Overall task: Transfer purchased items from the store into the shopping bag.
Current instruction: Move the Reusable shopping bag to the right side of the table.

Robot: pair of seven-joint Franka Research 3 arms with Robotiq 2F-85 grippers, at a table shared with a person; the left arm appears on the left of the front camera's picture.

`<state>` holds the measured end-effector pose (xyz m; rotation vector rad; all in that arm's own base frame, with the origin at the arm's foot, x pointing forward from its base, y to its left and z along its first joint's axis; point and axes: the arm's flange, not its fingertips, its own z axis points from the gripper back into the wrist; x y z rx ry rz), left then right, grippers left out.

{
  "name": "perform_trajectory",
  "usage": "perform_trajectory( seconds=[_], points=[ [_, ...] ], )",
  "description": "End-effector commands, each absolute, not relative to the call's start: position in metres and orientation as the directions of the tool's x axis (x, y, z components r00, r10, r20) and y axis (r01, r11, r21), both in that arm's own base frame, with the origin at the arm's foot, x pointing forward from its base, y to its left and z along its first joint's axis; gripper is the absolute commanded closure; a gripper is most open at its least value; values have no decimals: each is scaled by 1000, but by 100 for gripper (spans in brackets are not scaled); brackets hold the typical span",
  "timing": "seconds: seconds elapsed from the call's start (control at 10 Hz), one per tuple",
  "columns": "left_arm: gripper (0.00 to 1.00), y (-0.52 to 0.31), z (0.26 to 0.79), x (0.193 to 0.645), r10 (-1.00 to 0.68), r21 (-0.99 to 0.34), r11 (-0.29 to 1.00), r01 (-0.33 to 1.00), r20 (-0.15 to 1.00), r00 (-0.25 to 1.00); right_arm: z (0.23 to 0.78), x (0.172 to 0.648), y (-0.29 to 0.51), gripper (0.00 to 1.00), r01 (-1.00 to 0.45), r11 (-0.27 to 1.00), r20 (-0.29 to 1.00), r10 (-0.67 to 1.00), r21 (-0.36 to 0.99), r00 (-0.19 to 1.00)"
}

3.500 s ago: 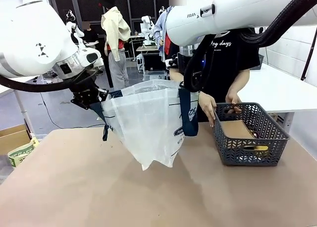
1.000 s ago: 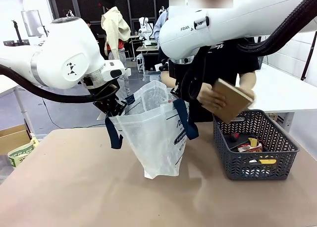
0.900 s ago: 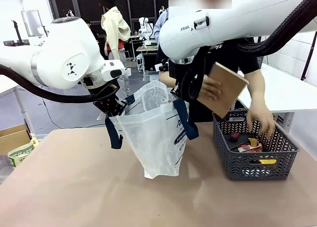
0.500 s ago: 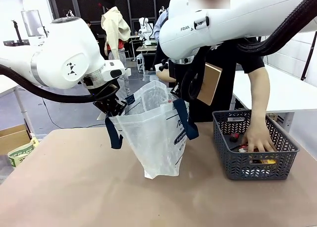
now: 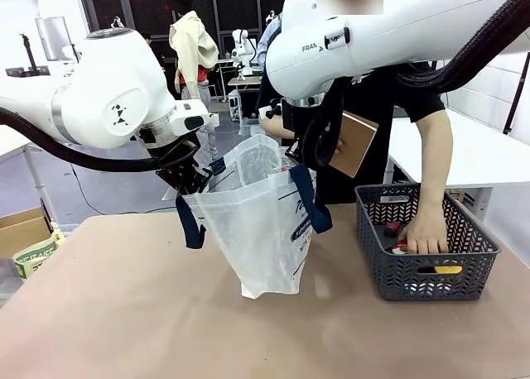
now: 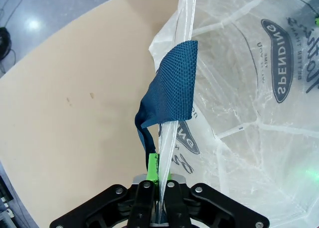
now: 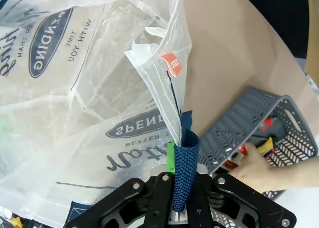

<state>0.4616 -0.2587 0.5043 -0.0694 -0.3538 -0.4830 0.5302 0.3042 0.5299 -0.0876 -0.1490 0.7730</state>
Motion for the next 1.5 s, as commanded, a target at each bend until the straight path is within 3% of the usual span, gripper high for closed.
perform_trajectory(
  seconds=[0.0, 1.4],
  points=[
    [100, -259, 505, 461, -431, 14, 890, 456, 350, 832, 530, 530, 304, 100, -682, 719, 98, 694, -132, 713],
    [100, -259, 505, 461, -431, 14, 890, 456, 350, 832, 530, 530, 304, 100, -682, 719, 98, 694, -132, 713]
  ],
)
